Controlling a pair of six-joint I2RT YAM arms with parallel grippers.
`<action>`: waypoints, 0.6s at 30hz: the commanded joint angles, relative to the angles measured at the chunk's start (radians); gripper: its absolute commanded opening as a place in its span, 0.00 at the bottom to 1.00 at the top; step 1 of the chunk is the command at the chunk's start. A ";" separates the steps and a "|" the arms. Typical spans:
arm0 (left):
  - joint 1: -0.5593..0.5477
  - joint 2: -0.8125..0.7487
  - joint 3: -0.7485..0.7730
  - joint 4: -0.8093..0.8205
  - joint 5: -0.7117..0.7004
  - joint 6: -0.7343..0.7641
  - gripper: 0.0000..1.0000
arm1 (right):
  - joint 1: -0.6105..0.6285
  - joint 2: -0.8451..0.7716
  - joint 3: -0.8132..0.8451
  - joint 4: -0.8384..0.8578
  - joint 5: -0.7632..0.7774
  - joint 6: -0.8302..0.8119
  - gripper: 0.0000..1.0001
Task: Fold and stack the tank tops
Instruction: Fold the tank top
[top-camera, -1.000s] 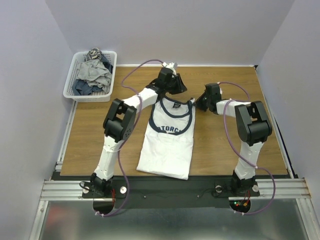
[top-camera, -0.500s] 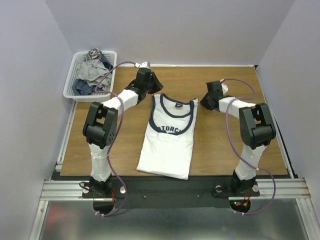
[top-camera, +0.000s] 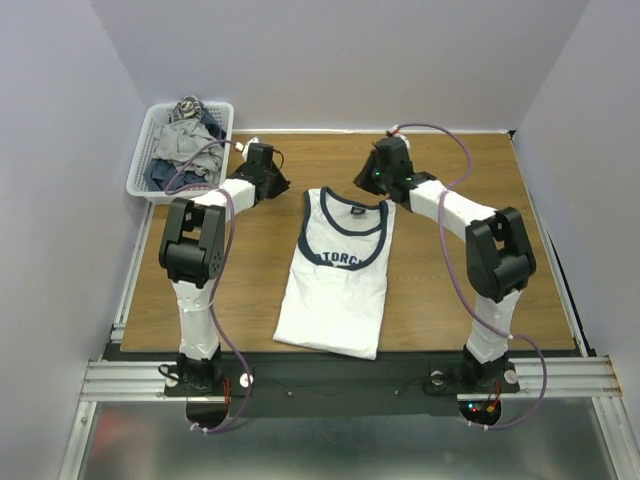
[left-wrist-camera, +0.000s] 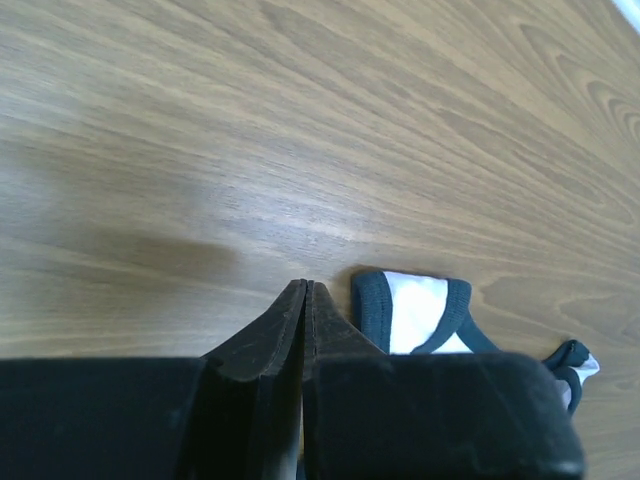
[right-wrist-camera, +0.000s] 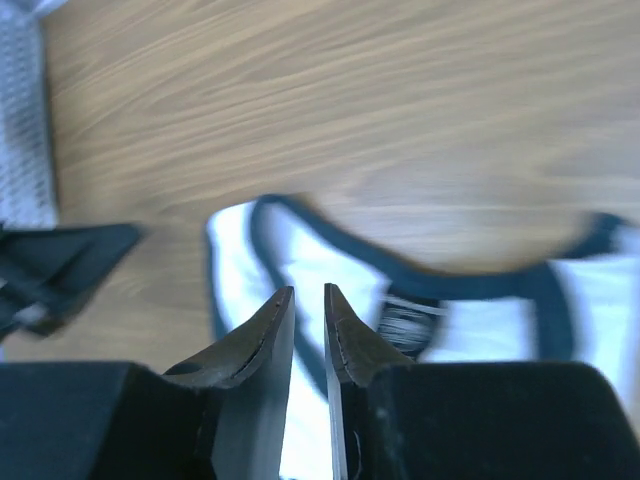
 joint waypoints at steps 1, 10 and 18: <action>-0.018 0.080 0.073 -0.013 0.049 -0.004 0.14 | 0.088 0.105 0.116 0.018 -0.061 -0.043 0.24; -0.020 0.169 0.148 0.001 0.136 0.004 0.13 | 0.138 0.318 0.314 0.021 -0.185 -0.028 0.21; -0.034 0.195 0.161 0.059 0.216 -0.003 0.13 | 0.138 0.412 0.388 0.020 -0.183 0.012 0.21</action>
